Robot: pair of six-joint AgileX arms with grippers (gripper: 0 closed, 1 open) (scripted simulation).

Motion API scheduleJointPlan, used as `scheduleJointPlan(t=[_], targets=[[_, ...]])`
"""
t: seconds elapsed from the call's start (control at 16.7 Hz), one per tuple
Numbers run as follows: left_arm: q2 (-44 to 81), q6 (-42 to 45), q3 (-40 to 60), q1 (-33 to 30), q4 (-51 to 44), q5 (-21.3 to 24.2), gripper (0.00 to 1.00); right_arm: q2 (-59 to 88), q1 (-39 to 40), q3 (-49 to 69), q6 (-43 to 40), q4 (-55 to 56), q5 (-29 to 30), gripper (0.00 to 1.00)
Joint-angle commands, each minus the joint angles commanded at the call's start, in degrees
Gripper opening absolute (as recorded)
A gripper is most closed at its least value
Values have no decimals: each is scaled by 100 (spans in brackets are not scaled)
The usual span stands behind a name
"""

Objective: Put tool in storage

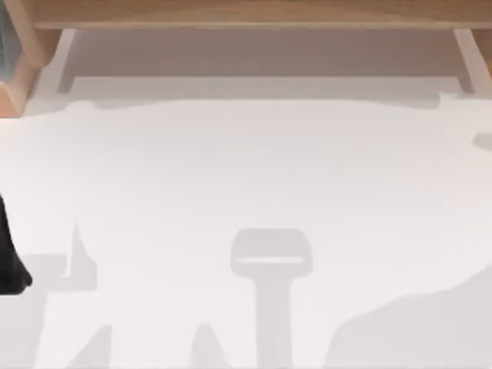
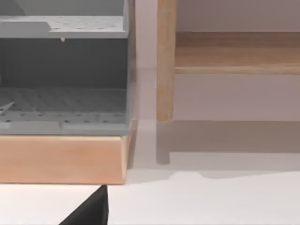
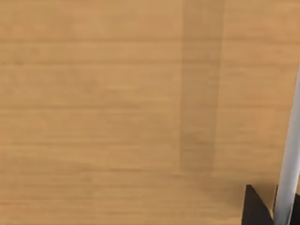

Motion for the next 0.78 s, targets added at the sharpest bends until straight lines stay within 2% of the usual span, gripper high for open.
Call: scheduleJointPlan(t=[0.54,0.78], targets=[[0,0,0,0,0,0,100,0,0,0,0,0,0,98],[0,0,0,0,0,0,100,0,0,0,0,0,0,100]])
